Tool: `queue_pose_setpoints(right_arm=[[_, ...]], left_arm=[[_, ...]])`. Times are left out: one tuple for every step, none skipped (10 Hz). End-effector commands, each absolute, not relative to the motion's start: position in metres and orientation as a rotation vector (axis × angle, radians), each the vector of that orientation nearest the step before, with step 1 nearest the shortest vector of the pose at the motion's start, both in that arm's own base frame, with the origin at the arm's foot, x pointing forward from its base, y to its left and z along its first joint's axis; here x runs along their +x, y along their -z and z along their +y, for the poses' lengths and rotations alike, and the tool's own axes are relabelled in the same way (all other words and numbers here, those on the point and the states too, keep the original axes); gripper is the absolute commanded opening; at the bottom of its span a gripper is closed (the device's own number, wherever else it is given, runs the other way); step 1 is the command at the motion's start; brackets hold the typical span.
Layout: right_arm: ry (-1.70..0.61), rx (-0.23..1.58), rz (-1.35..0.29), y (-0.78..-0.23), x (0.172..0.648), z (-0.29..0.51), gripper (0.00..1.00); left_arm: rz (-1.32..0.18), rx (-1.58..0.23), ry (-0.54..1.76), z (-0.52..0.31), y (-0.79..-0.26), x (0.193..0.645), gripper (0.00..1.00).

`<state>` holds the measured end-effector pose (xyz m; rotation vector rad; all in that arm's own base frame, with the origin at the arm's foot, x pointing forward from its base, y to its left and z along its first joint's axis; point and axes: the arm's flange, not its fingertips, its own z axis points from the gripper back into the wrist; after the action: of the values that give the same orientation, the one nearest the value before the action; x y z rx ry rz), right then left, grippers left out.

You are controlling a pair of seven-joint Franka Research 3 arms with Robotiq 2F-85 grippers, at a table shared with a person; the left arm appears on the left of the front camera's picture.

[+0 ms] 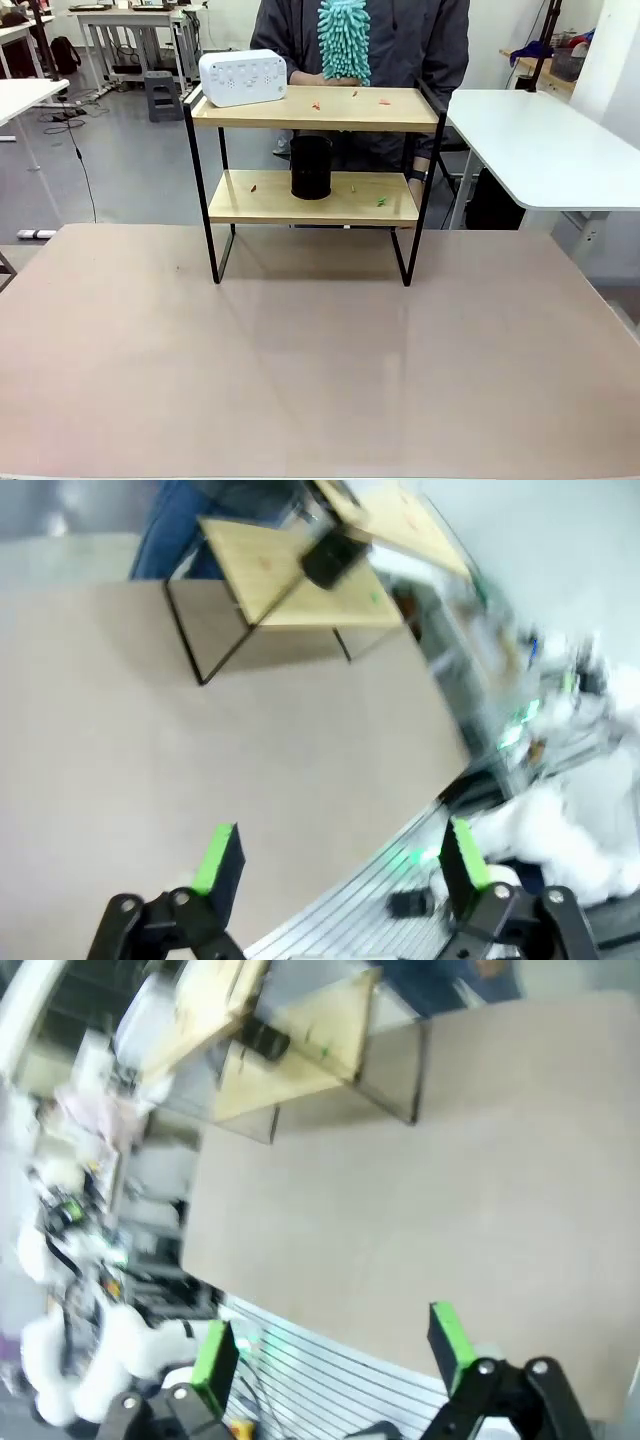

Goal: Clean the shelf.
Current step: Pick up the Duster from the human.

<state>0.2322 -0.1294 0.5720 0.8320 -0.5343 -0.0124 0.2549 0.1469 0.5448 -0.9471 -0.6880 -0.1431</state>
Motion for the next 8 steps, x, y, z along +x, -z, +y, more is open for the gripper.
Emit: queue_pose_setpoints(right_arm=[[0.57,1.136,-0.596,-0.496,0.269,-0.184,1.0],[0.67,1.139,-0.54,-0.46,0.279,-0.192,1.0],[0.749,1.029,-0.534,-0.437,0.288,-0.188,1.0],[0.367,0.977,-0.506,-0.494,0.232,-0.218,1.0],[0.367,0.977,-0.506,-0.494,0.232,-0.218,1.0],[0.367,0.977,-0.506,-0.494,0.232,-0.218,1.0],[0.367,0.977,-0.506,-0.494,0.232,-0.218,1.0],[0.367,0.977,-0.506,-0.494,0.232,-0.218,1.0]], left_arm=[[-0.907,-1.263,-0.244,0.204,-0.458,0.264,1.0],[-0.807,-1.26,-0.331,0.214,-0.425,0.269,1.0],[-0.741,-1.043,-0.019,0.205,-0.507,0.242,1.0],[-0.741,-1.043,-0.019,0.205,-0.507,0.242,1.0],[-0.741,-1.043,-0.019,0.205,-0.507,0.242,1.0],[-0.741,-1.043,-0.019,0.205,-0.507,0.242,1.0],[-0.741,-1.043,-0.019,0.205,-0.507,0.242,1.0],[-0.741,-1.043,-0.019,0.205,-0.507,0.242,1.0]])
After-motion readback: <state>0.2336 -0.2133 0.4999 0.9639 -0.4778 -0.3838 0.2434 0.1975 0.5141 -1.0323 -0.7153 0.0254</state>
